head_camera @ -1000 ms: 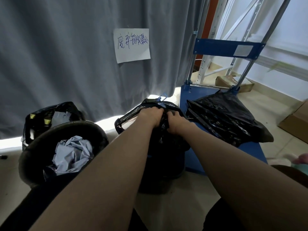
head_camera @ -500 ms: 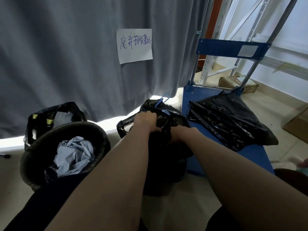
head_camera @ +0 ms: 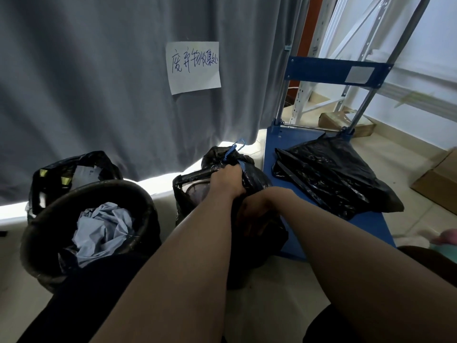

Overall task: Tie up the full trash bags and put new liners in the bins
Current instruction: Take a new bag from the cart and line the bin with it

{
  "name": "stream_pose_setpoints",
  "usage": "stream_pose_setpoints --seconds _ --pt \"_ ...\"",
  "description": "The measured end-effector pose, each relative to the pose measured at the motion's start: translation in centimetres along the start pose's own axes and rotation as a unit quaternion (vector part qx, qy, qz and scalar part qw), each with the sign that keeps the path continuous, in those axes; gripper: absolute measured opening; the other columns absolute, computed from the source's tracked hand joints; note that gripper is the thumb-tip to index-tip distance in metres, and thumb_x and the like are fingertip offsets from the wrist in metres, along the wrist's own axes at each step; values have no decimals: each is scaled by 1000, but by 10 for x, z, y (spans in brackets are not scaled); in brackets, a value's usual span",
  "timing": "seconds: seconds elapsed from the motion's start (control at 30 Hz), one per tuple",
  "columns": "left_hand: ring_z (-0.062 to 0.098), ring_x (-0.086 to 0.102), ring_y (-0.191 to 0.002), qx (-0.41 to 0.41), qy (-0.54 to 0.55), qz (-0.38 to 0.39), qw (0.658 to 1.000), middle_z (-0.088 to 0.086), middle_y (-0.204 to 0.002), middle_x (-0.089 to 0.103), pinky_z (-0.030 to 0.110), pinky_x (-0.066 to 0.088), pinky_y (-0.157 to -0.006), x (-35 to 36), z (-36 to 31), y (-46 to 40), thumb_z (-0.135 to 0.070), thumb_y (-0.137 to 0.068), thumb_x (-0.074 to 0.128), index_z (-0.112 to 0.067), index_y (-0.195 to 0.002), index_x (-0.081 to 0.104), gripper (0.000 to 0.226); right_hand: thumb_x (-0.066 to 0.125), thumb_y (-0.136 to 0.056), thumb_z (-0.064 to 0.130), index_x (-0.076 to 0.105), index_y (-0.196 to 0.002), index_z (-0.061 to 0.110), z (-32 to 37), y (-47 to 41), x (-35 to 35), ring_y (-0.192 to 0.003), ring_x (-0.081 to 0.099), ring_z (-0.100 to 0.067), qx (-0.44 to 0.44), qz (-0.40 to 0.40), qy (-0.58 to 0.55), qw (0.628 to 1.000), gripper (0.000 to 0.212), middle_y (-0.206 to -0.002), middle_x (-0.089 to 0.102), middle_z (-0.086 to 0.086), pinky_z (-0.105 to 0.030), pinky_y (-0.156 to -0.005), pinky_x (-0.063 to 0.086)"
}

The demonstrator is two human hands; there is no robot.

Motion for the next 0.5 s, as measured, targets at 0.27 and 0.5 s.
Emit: stream_pose_setpoints --seconds 0.27,0.5 --pt "33 58 -108 44 -25 29 998 11 -118 59 39 42 -80 4 -2 4 -22 -87 60 -19 -118 48 33 53 -93 19 43 -118 1 -10 26 -72 -97 65 -39 -33 -365 -21 930 32 -110 58 -20 -42 -70 55" --pt "30 57 -108 54 -58 110 991 8 -122 55 36 39 -76 13 18 16 -21 -83 65 -24 -124 44 46 60 -91 25 24 -139 7 -21 23 -72 -120 48 -41 3 -383 44 923 63 -133 45 -24 -45 -95 44"
Point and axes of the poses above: each hand's wrist, its own y-axis away from the middle knuckle, its own x-axis out of the palm, z = x × y, the point moved 8 cm from there along -y, towards the middle knuckle
